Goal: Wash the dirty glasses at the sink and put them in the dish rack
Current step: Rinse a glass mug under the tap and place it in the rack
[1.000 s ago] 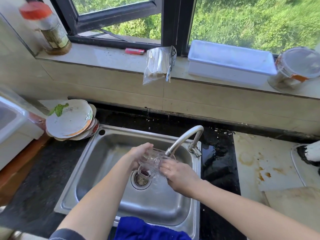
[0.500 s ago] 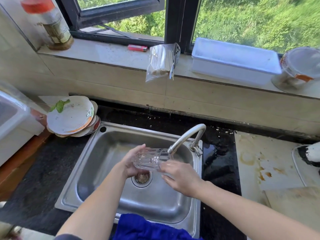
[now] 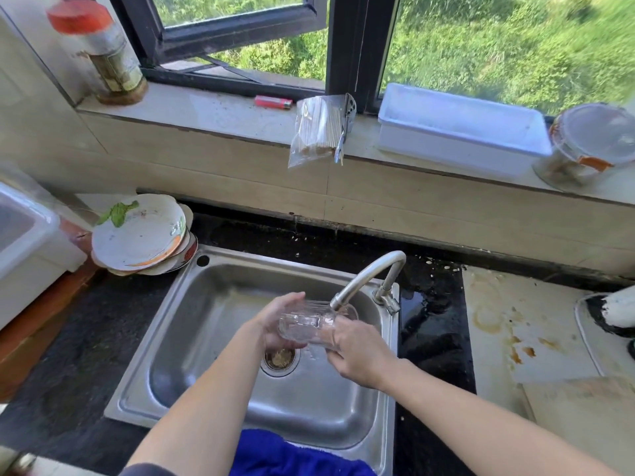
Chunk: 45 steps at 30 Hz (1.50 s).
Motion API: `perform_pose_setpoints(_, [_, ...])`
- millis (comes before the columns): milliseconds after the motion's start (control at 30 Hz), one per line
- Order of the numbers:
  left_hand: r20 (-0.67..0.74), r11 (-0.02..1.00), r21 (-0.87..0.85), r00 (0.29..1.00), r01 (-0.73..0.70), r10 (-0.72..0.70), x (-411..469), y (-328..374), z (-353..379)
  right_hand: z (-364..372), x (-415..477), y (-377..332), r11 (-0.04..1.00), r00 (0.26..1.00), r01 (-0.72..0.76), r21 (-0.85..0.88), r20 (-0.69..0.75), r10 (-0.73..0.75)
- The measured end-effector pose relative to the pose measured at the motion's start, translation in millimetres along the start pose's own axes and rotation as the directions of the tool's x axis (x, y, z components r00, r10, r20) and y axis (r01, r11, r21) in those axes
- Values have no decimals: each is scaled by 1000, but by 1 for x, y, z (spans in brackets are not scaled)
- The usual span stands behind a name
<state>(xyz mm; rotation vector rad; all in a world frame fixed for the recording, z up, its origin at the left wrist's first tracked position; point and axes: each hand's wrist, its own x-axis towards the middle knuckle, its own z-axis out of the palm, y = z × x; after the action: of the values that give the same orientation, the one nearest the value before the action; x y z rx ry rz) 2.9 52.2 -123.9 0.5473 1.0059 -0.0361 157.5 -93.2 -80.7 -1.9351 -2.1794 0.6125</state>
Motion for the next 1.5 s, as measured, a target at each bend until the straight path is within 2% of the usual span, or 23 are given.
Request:
perform_pose_setpoints(100, [-76,1000,6,997,-9,9,-9,6,-11,-1,-19,15,989,988,145,15,-58,-143])
perform_pose_setpoints(167, [-56,1000,6,998,29,-29,-12,6,-6,-1,-18,14,982,977,177,-60,-112,-183])
perform_pose_setpoints(200, [-39,998,26,998,50,-49,-13,5,1,-3,-12,8,984,986,142,-105,-74,-150])
perform_pose_setpoints(267, [-45,995,89,998,40,-36,-11,4,10,-3,1,-1,996,999,39,-85,-6,-39])
perform_pose_setpoints(333, [-19,997,74,1000,-4,5,-14,0,13,-3,3,-1,995,995,-90,53,48,87])
perform_pose_setpoints(467, [35,955,-219,977,-200,213,-7,-26,19,3,6,-13,932,968,-231,278,-28,248])
perform_pose_setpoints(567, [-90,927,-240,957,-288,274,1,-36,25,5,6,-28,898,959,-237,372,-61,278])
perform_pose_setpoints(633, [-153,932,-198,948,-305,278,-1,-29,21,1,-4,-23,935,986,-139,326,-37,160])
perform_pose_setpoints(700, [-198,933,-169,938,-318,284,-1,-21,17,-7,-9,-15,981,999,-46,186,18,44])
perform_pose_setpoints(767, [-179,941,-145,943,-307,280,-1,-17,29,-11,0,-14,998,998,-50,48,-26,51])
perform_pose_setpoints(833, [-171,949,-118,947,-293,271,1,-17,38,-13,7,-17,995,995,-99,-14,-31,99])
perform_pose_setpoints(967, [-252,934,-119,920,-336,298,-3,-12,21,-9,-14,-4,997,997,77,29,4,-78])
perform_pose_setpoints(1000, [-254,939,-104,922,-328,293,-2,-14,20,-12,-14,-3,996,997,81,31,1,-81])
perform_pose_setpoints(1100, [-260,958,-75,932,-279,251,1,-22,32,-9,0,-15,998,999,-50,-33,-10,50])
perform_pose_setpoints(1133, [-264,962,-56,933,-267,244,1,-21,33,-7,-1,-17,998,999,-52,-30,-9,52])
perform_pose_setpoints(1233, [-329,972,-14,919,-236,218,-1,-16,16,-9,-22,-4,994,995,98,37,24,-99])
perform_pose_setpoints(1300, [-357,978,13,912,-210,200,-3,-16,13,-10,-25,1,994,994,110,27,15,-111])
perform_pose_setpoints(1367, [-312,985,36,935,-168,171,-4,-20,27,-10,-14,-8,996,997,76,-53,-16,-77])
perform_pose_setpoints(1433, [-240,989,71,961,-127,141,-11,-18,36,-7,-3,-15,996,1000,8,-87,19,-7])
perform_pose_setpoints(1500, [-194,991,80,973,-109,123,-7,-19,24,-9,-3,-12,996,996,-81,32,45,80])
